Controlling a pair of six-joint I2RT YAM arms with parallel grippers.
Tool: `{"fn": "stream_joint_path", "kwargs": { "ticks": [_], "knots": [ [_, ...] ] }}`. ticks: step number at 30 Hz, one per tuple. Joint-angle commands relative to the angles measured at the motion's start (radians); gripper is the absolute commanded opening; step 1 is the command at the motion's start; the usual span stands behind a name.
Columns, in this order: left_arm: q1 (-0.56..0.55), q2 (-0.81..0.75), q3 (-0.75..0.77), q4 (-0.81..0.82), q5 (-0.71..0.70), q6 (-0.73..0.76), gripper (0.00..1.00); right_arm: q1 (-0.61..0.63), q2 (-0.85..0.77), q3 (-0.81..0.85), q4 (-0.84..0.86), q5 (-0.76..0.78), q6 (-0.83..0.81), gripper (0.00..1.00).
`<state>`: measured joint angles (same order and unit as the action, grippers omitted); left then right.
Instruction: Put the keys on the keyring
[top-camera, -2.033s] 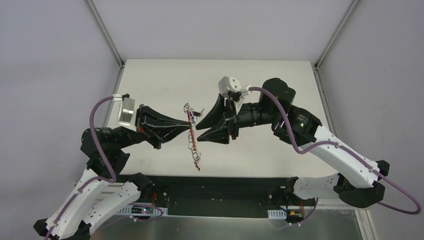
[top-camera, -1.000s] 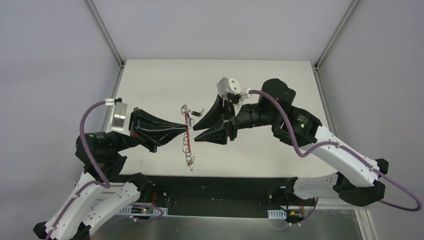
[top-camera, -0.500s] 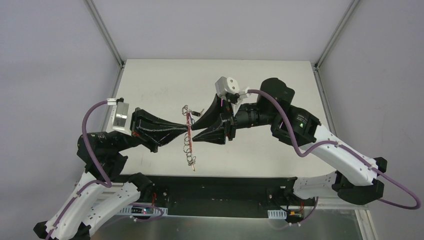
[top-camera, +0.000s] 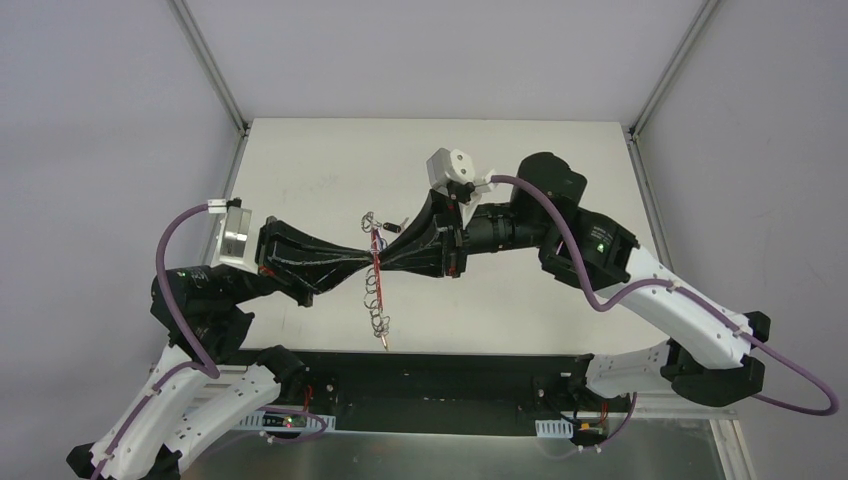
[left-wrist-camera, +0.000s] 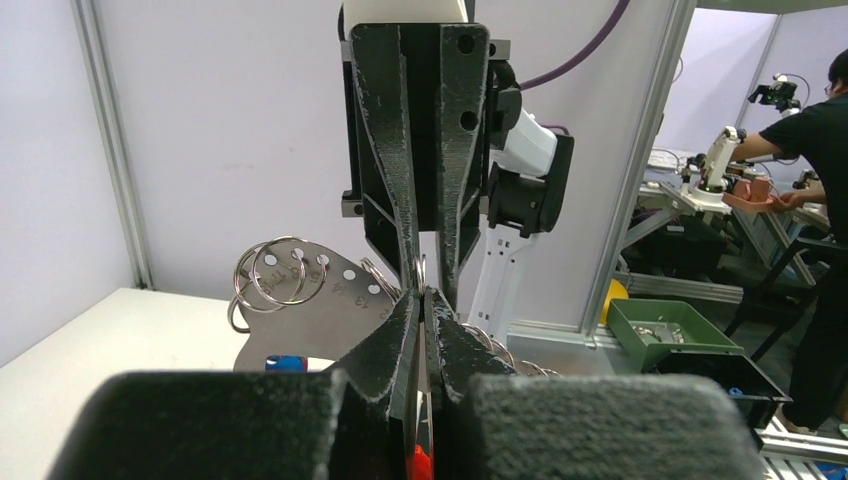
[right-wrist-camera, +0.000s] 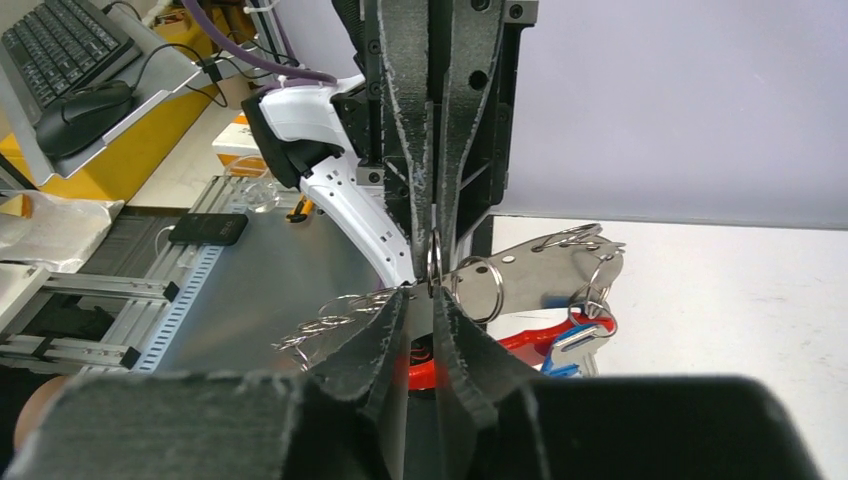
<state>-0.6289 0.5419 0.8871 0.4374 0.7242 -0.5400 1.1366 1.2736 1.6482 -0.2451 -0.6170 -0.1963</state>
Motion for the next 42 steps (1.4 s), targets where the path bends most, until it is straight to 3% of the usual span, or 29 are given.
{"fn": "stream_joint_path", "kwargs": {
  "ticks": [1, 4, 21, 29, 42],
  "knots": [
    [-0.006, -0.008, -0.003, 0.060, 0.007, -0.013, 0.00, 0.016, 0.012, 0.058, 0.026, 0.013, -0.004, 0.12],
    [-0.006, -0.008, -0.008, 0.059, 0.008, -0.009, 0.00, 0.019, 0.018, 0.065, 0.026, 0.015, 0.002, 0.00],
    [-0.006, -0.012, -0.007, -0.039, -0.016, 0.030, 0.00, 0.026, -0.022, 0.040, 0.007, 0.072, 0.039, 0.00],
    [-0.006, -0.048, 0.024, -0.215, -0.031, 0.096, 0.19, 0.026, -0.062, -0.012, -0.011, 0.110, 0.033, 0.00],
    [-0.006, -0.063, 0.138, -0.431, -0.040, 0.212, 0.34, 0.024, -0.091, -0.075, -0.109, 0.120, 0.019, 0.00]
  ]
}}
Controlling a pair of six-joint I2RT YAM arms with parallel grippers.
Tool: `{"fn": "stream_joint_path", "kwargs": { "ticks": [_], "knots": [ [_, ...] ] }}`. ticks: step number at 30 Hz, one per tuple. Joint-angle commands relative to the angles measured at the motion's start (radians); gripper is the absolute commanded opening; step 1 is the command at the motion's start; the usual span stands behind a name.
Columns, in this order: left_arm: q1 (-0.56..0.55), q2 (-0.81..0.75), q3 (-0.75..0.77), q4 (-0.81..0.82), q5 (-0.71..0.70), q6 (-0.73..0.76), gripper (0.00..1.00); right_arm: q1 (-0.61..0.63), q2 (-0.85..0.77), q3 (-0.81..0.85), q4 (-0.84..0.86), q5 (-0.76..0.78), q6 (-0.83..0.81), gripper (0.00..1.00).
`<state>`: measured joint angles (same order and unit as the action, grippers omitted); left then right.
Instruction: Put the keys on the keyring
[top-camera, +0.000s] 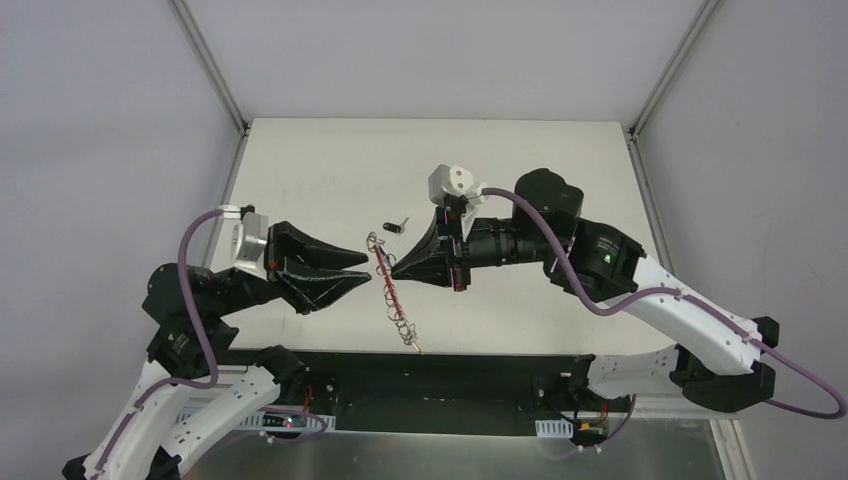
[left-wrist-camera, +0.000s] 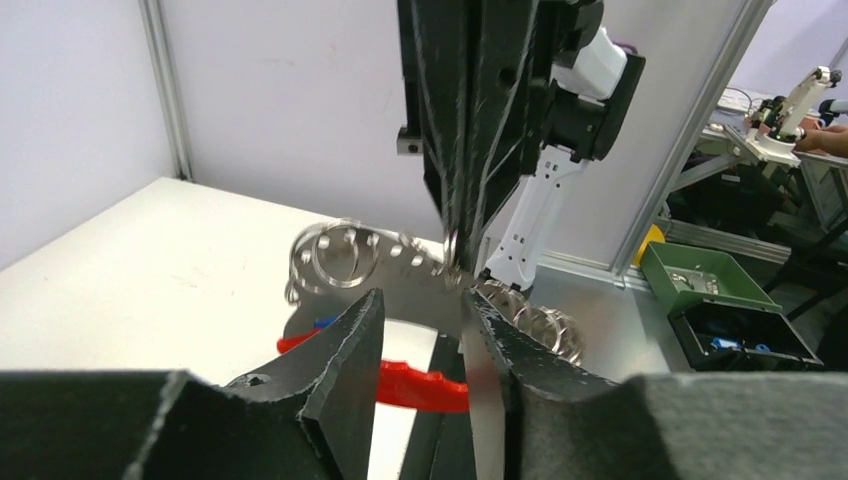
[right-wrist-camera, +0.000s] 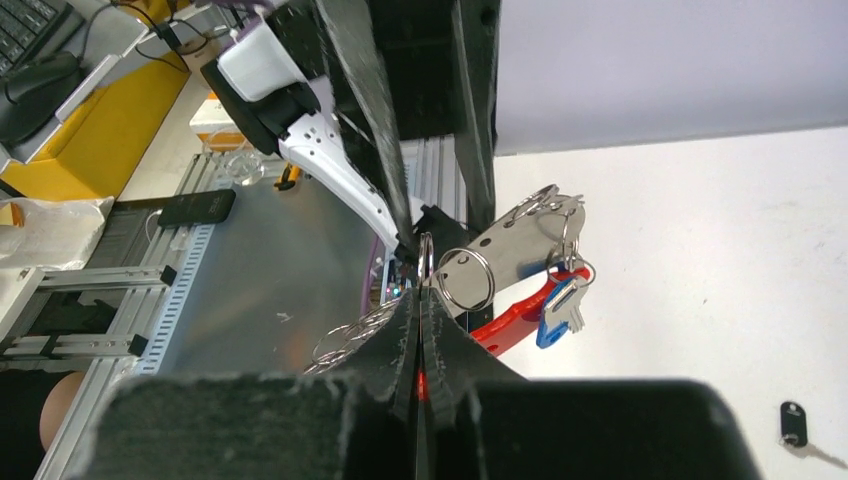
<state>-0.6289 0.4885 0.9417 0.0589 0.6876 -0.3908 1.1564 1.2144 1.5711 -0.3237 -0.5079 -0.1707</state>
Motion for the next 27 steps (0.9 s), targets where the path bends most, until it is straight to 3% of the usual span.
{"fn": "stream_joint_path", "kwargs": {
  "ticks": [1, 6, 16, 27],
  "knots": [
    [-0.006, -0.007, 0.099, -0.056, 0.006, 0.065, 0.36, 0.004, -0.030, 0.003, -0.049, 0.014, -0.010, 0.00],
    [-0.006, 0.037, 0.176, -0.130, 0.067, 0.078, 0.42, 0.000, 0.006, 0.052, -0.186, 0.019, -0.023, 0.00],
    [-0.006, 0.148, 0.290, -0.237, 0.178, 0.064, 0.44, 0.000, 0.177, 0.310, -0.577, 0.010, -0.049, 0.00],
    [-0.006, 0.242, 0.339, -0.317, 0.232, 0.034, 0.46, 0.000, 0.245, 0.425, -0.668, 0.020, 0.006, 0.00]
  ]
}}
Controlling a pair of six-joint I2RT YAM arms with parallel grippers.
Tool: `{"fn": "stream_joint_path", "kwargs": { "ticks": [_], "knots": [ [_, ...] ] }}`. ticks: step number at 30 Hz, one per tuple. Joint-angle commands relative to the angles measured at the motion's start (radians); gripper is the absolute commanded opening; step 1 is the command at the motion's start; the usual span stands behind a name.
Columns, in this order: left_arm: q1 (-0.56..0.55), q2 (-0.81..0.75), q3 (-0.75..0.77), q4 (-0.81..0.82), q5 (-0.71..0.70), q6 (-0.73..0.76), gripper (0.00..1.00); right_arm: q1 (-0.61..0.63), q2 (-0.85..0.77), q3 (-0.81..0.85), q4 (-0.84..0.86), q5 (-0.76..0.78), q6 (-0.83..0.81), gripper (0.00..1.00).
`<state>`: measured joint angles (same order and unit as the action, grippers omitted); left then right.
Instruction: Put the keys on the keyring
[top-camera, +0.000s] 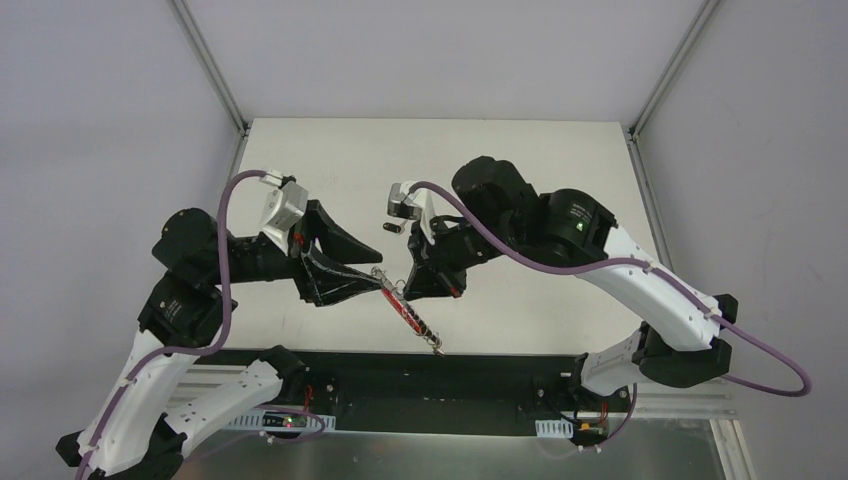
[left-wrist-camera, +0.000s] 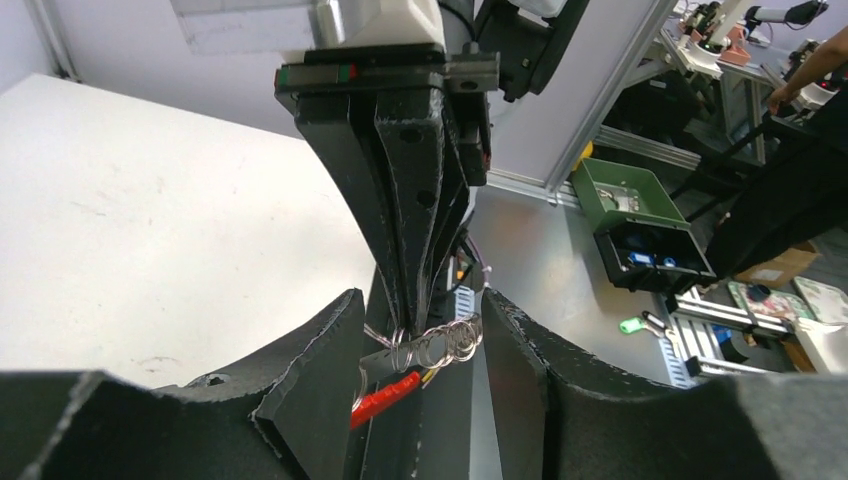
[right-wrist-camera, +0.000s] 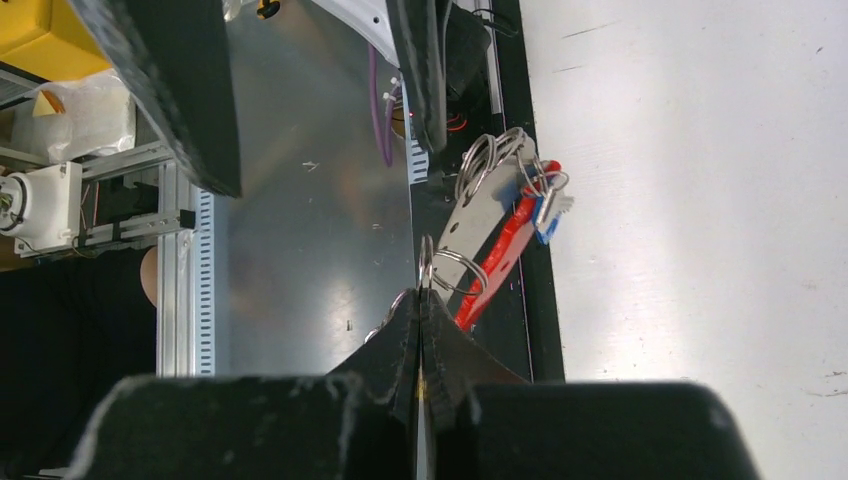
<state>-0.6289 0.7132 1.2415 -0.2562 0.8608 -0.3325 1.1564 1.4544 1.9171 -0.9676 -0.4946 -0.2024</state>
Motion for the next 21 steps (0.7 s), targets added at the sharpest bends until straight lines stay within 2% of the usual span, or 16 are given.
{"fn": "stream_joint_path", "kwargs": {
  "ticks": [1, 6, 21],
  "knots": [
    [-0.006, 0.020, 0.037, -0.002, 0.066, -0.026, 0.47, -0.001, 0.007, 0.086, -0.024, 0.013, 0.045, 0.00],
    [-0.006, 0.020, 0.015, -0.002, 0.063, -0.009, 0.47, 0.000, 0.015, 0.110, -0.023, 0.005, 0.069, 0.00],
    [-0.006, 0.033, -0.007, 0.041, 0.172, -0.014, 0.49, -0.007, 0.070, 0.204, -0.017, -0.012, 0.137, 0.00]
  ]
}}
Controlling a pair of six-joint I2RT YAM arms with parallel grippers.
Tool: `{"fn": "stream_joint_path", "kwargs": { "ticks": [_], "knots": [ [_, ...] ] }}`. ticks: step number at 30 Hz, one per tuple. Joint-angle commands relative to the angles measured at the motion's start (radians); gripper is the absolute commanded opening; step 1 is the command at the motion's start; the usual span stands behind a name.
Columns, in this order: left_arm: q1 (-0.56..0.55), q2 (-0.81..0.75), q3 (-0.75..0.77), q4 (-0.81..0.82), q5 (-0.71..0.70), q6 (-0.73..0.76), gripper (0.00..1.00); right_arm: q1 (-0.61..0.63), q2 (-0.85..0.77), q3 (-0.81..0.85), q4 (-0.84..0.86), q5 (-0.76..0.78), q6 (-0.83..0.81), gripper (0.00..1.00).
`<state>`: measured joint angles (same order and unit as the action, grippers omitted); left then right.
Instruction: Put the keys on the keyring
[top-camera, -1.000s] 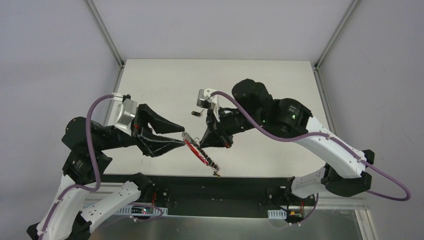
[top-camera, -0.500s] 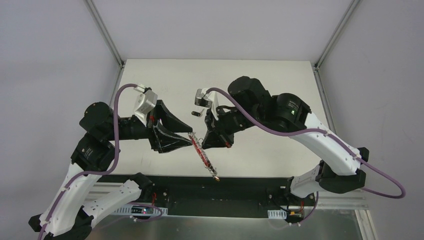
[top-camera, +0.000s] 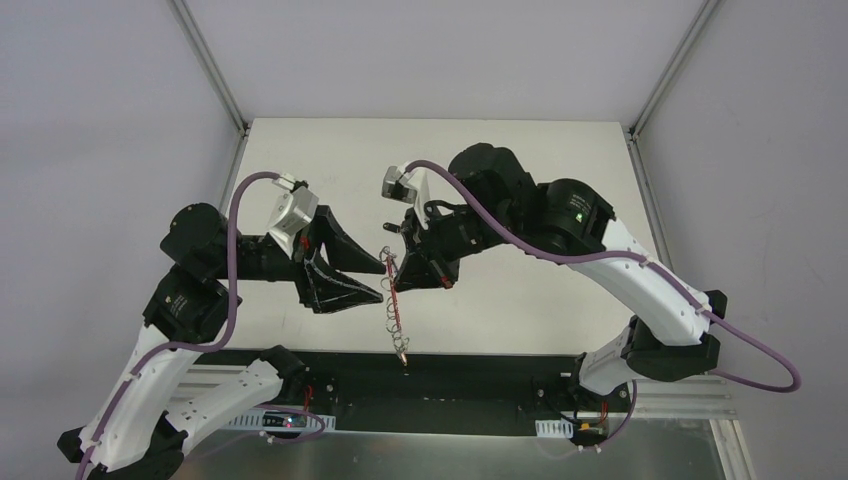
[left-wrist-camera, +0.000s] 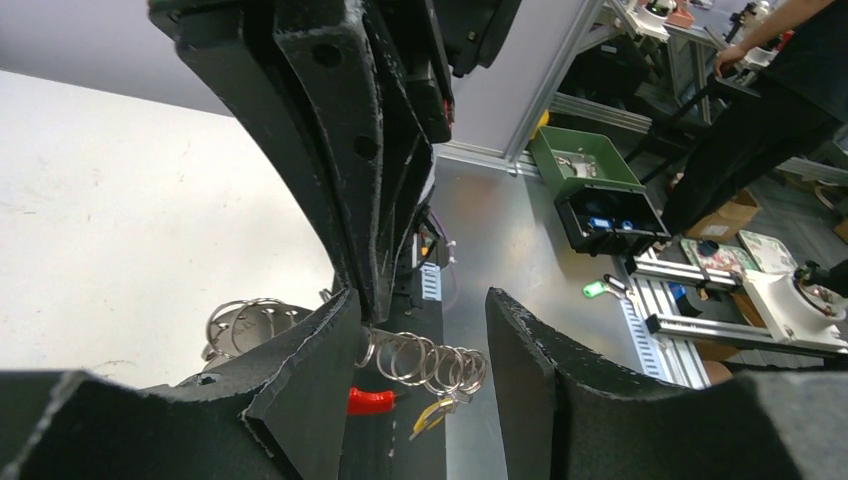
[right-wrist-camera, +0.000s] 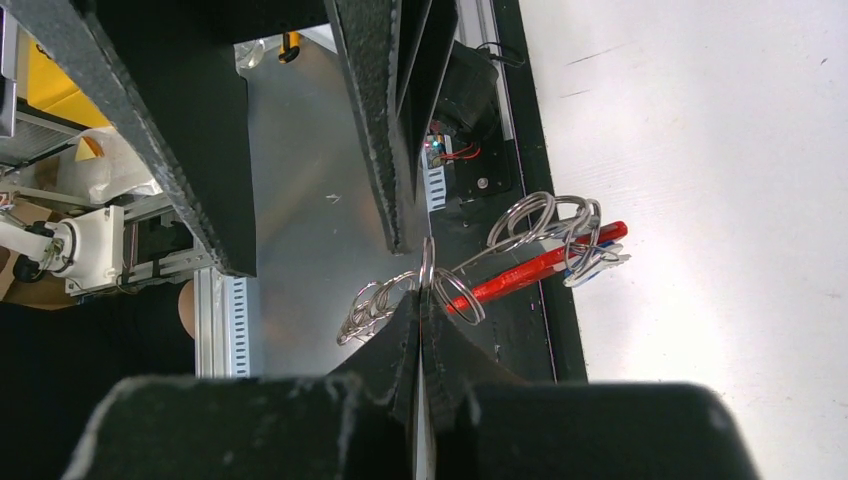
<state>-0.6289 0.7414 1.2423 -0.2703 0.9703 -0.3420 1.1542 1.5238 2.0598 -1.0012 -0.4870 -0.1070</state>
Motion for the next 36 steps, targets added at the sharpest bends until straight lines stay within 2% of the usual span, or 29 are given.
{"fn": "stream_joint_path", "kwargs": {
  "ticks": [1, 12, 32, 36],
  "knots": [
    [-0.006, 0.005, -0.010, 0.056, 0.068, -0.005, 0.49, -0.004, 0.001, 0.063, 0.020, -0.021, 0.044, 0.00],
    [-0.006, 0.005, -0.038, 0.076, 0.064, 0.021, 0.49, -0.007, -0.010, 0.063, 0.025, -0.063, 0.045, 0.00],
    [-0.006, -0.001, -0.056, 0.090, 0.081, 0.007, 0.46, -0.005, -0.052, 0.033, 0.093, -0.023, 0.069, 0.00],
    [-0.006, -0.002, -0.059, 0.089, 0.087, 0.006, 0.42, -0.007, -0.068, 0.016, 0.112, -0.004, 0.070, 0.00]
  ]
}}
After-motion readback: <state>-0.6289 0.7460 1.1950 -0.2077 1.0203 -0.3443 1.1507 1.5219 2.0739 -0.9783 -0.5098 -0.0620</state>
